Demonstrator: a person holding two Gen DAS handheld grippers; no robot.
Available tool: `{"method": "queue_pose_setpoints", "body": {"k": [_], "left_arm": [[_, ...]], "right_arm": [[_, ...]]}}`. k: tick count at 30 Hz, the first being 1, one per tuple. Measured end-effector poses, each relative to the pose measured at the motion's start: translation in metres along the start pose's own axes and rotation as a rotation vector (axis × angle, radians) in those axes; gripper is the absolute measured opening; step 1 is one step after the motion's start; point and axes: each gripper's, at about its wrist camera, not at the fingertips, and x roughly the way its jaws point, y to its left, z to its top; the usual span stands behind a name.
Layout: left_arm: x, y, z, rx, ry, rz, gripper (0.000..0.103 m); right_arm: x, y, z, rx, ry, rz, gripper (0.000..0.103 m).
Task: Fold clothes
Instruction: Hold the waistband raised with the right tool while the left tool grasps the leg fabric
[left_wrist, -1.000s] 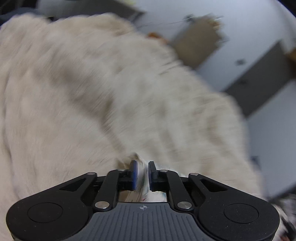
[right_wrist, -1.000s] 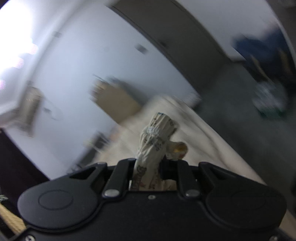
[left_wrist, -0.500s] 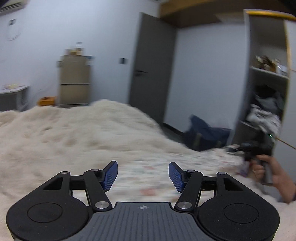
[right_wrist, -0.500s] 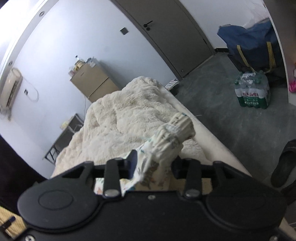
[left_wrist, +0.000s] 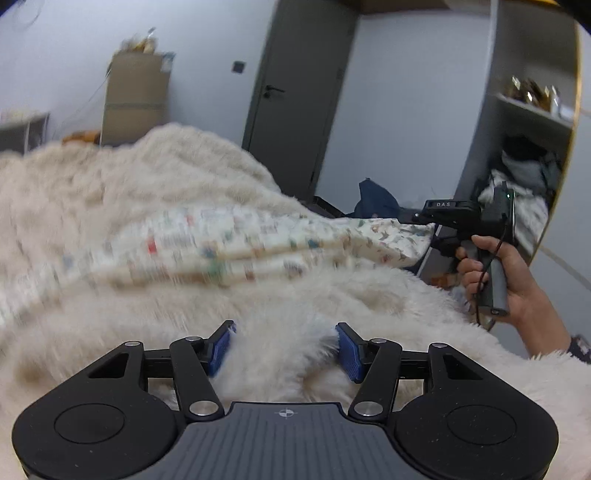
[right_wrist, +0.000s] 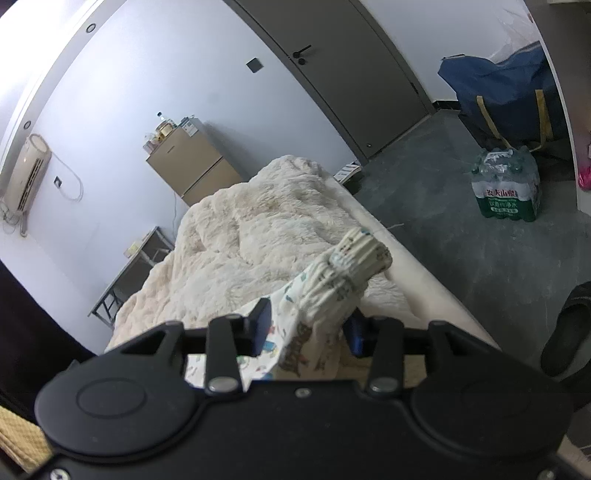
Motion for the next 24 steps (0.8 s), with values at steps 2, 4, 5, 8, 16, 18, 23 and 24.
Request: {"method": "queue_pose_setpoints", "body": {"k": [2, 4, 5, 8, 16, 18, 23, 24], "left_arm": [[-0.012, -0.007, 0.024, 0.116, -0.037, 0.091, 0.074], [0.005, 0.006, 0.049, 0.219, 0.011, 0.039, 0.076], [0.009, 0.008, 0.051, 0.229, 0.013, 0.028, 0.076], [0.039, 0.018, 0.045, 0.251, 0.049, 0.081, 0.074], [0.052, -0.001, -0.038, 0.049, 0.111, 0.095, 0.064], [0.045, -0.007, -0.039, 0.069, 0.112, 0.091, 0.064], [0.043, -0.018, -0.046, 0.118, 0.133, 0.089, 0.064], [0.043, -0.019, -0.046, 0.142, 0.137, 0.087, 0.064]], "right_arm": [[-0.001, 0.003, 0.000, -0.004, -0.001, 0.003, 0.042], [-0.002, 0.004, 0.000, -0.008, 0.001, -0.002, 0.042], [-0.002, 0.006, 0.000, -0.009, 0.002, -0.003, 0.042], [-0.005, 0.008, -0.001, -0.013, 0.002, -0.003, 0.042], [-0.003, 0.008, -0.005, -0.015, 0.002, -0.005, 0.044], [-0.004, 0.009, -0.004, -0.012, 0.001, 0.002, 0.045], [-0.006, 0.011, -0.004, -0.011, 0.004, 0.016, 0.048], [-0.006, 0.011, -0.004, -0.008, 0.005, 0.017, 0.048]]}}
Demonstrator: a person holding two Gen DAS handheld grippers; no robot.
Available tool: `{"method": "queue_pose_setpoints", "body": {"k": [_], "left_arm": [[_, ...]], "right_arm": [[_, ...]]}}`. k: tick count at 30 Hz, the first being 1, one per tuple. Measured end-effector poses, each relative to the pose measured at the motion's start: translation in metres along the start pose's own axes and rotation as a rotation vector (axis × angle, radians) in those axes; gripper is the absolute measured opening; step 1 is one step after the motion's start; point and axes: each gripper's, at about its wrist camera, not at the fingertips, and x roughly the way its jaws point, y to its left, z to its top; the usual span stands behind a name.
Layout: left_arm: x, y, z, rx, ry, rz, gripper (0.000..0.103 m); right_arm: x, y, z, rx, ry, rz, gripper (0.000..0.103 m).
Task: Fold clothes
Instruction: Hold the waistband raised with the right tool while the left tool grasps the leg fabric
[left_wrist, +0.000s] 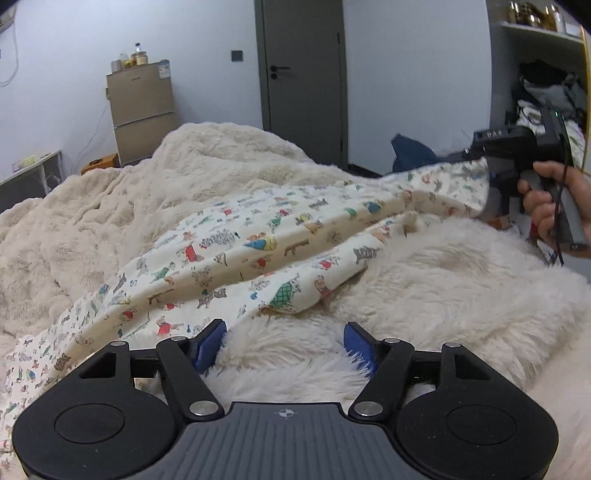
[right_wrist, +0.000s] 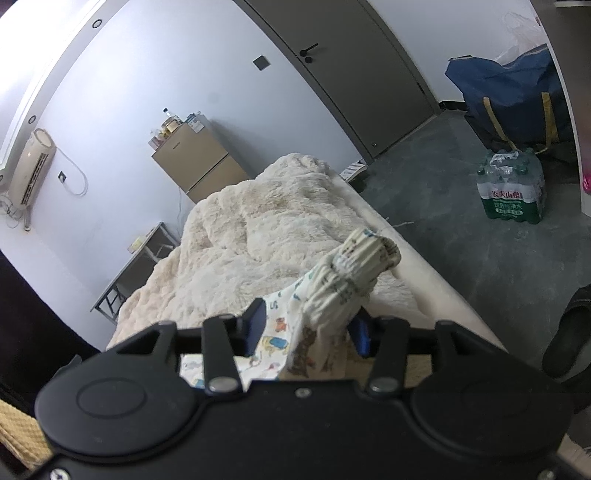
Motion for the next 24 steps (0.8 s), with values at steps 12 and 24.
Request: {"method": "queue_pose_setpoints", "body": {"k": [12, 24], "left_arm": [[0.010, -0.027, 0.025, 0.467, -0.095, 0.144, 0.065], [0.046, -0.063, 0.023, 0.743, -0.095, 0.164, 0.025]], "right_arm": [[-0.001, -0.001, 0.002, 0.014, 0.008, 0.004, 0.049], [0.002, -0.004, 0.004, 0.023, 0.010, 0.004, 0.050]]}}
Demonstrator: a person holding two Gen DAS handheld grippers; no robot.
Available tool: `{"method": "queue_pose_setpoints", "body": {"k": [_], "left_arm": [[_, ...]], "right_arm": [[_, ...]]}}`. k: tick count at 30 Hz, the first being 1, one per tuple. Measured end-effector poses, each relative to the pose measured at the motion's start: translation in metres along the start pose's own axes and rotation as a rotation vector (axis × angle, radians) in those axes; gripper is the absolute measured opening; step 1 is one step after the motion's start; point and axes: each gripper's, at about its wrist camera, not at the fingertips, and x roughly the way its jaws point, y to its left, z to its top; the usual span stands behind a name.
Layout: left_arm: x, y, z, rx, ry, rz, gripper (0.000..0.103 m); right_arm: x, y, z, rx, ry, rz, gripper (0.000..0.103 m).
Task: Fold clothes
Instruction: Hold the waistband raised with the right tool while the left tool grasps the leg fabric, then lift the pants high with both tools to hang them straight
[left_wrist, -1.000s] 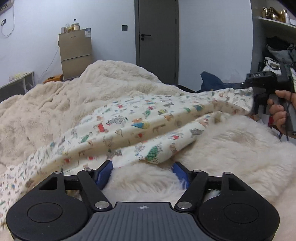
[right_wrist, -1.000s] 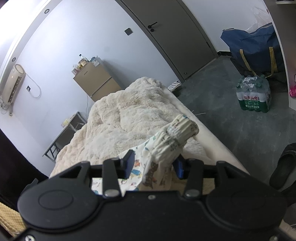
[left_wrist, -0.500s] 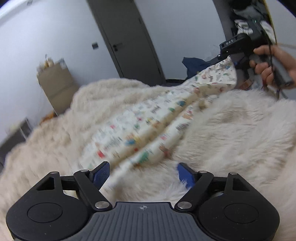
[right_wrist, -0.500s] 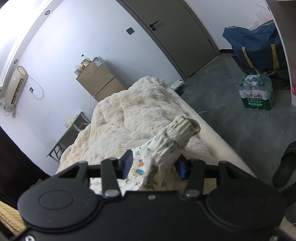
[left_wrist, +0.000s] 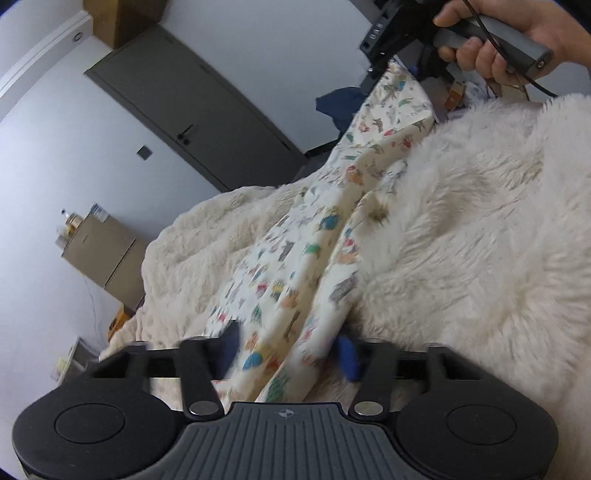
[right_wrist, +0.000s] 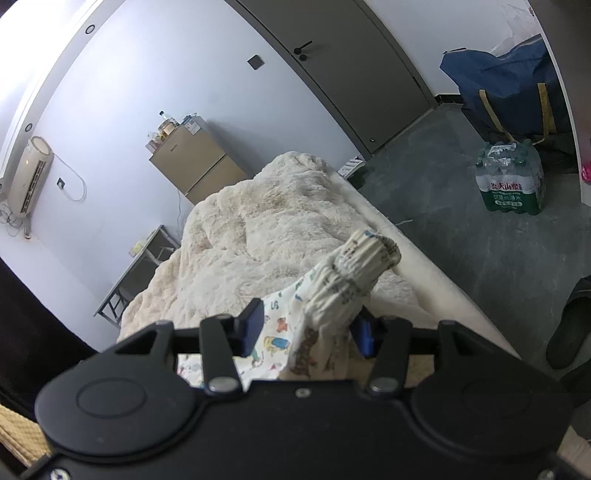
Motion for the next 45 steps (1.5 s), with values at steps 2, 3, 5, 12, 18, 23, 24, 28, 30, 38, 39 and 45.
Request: {"method": "queue_pose_setpoints", "body": {"k": [2, 3, 5, 12, 18, 23, 24, 28, 30, 38, 39, 45], "left_arm": [[0.001, -0.012, 0.001, 0.052, -0.016, 0.007, 0.007], [0.001, -0.015, 0.000, 0.061, -0.023, -0.001, 0.004], [-0.003, -0.010, -0.001, 0.056, -0.036, -0.012, 0.003], [-0.034, 0.091, 0.012, -0.230, -0.101, -0.099, 0.002], [-0.056, 0.101, 0.011, -0.295, -0.129, -0.310, 0.000], [-0.051, 0.072, 0.006, -0.288, -0.114, -0.362, 0.024], [-0.046, 0.075, 0.001, -0.321, -0.117, -0.360, 0.042], [-0.038, 0.071, -0.011, -0.343, -0.122, -0.345, 0.050], [-0.036, 0.062, -0.007, -0.316, -0.127, -0.351, 0.050], [-0.027, 0.025, 0.014, -0.202, -0.133, -0.326, 0.000], [-0.028, 0.023, 0.013, -0.196, -0.137, -0.327, 0.000], [-0.035, 0.012, 0.002, -0.246, -0.154, -0.487, 0.000]], "right_arm": [[0.000, -0.001, 0.000, 0.004, 0.000, 0.004, 0.051], [0.000, -0.002, 0.000, 0.007, 0.000, 0.006, 0.051], [0.000, -0.003, 0.000, 0.010, 0.000, 0.008, 0.050], [0.001, -0.021, 0.008, 0.118, -0.021, 0.022, 0.016], [-0.004, -0.029, 0.015, 0.122, 0.000, 0.038, 0.016], [0.000, -0.044, 0.017, 0.129, 0.055, 0.008, 0.017], [0.002, -0.045, 0.017, 0.134, 0.064, 0.004, 0.019], [0.008, -0.041, 0.012, 0.114, 0.068, -0.057, 0.032], [0.015, -0.040, 0.008, 0.116, 0.084, -0.082, 0.037], [0.036, -0.082, -0.008, 0.400, 0.143, -0.025, 0.042], [0.038, -0.088, -0.011, 0.449, 0.145, -0.003, 0.040], [0.030, -0.108, -0.015, 0.622, 0.054, 0.156, 0.021]]}}
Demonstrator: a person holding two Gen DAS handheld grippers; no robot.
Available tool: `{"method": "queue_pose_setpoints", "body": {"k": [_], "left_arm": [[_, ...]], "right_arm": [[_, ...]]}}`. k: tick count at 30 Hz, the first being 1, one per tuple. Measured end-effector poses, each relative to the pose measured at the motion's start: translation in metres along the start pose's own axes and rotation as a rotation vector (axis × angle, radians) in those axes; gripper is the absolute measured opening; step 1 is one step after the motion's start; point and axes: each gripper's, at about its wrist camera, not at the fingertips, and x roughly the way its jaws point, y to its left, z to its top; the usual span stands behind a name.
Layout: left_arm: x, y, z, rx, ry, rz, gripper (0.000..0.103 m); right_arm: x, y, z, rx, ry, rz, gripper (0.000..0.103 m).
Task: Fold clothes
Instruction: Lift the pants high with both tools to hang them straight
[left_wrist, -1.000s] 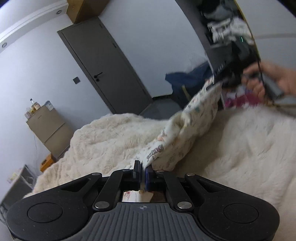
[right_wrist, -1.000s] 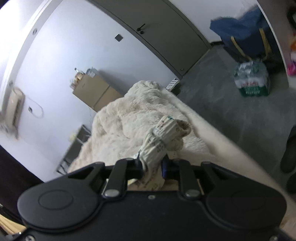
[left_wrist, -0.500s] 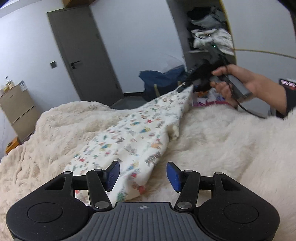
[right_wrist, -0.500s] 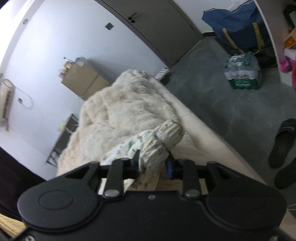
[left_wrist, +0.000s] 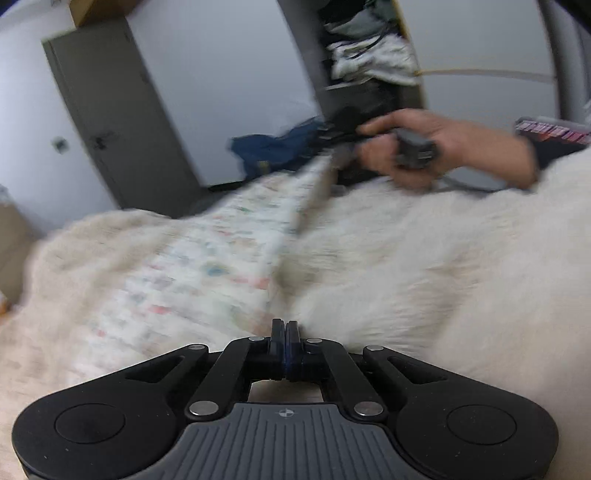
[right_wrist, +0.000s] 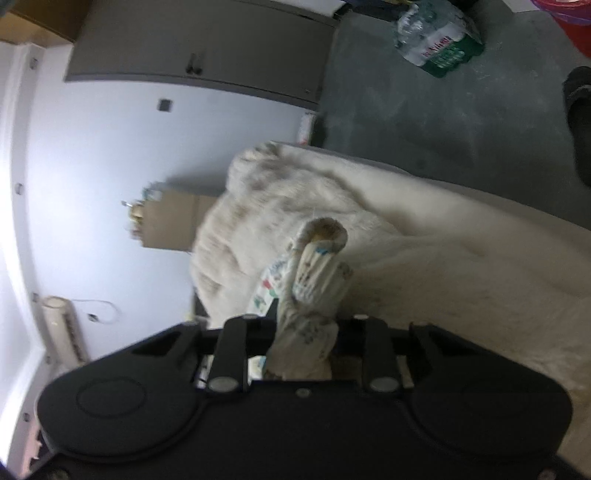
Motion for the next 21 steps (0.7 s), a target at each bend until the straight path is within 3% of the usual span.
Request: {"method": "queue_pose_setpoints", "body": {"k": [2, 4, 6, 8, 10, 15, 18, 21], "left_arm": [[-0.002, -0.002, -0.001, 0.001, -0.011, 0.051, 0.001], [-0.020, 0.010, 0.001, -0.064, -0.064, 0.130, 0.012], [-0.037, 0.024, 0.000, -0.122, -0.109, 0.184, 0.054], [-0.058, 0.043, -0.006, -0.190, -0.148, 0.243, 0.056], [-0.084, 0.080, -0.024, -0.329, -0.156, 0.364, 0.059], [-0.132, 0.148, -0.083, -0.647, -0.166, 0.497, 0.060], [-0.153, 0.169, -0.117, -0.743, -0.164, 0.529, 0.060], [-0.161, 0.179, -0.140, -0.814, -0.176, 0.508, 0.060]], "right_arm": [[-0.003, 0.005, 0.000, -0.041, -0.015, -0.008, 0.021], [-0.005, 0.008, 0.001, -0.047, -0.025, -0.019, 0.019], [-0.010, 0.010, 0.003, -0.049, -0.038, -0.016, 0.018], [-0.018, 0.016, 0.005, -0.064, -0.063, -0.010, 0.017], [-0.026, 0.029, 0.010, -0.107, -0.097, -0.004, 0.017], [-0.042, 0.053, 0.027, -0.135, -0.155, 0.029, 0.016], [-0.057, 0.066, 0.043, -0.168, -0.215, 0.032, 0.016], [-0.071, 0.074, 0.064, -0.166, -0.261, 0.033, 0.016]]}}
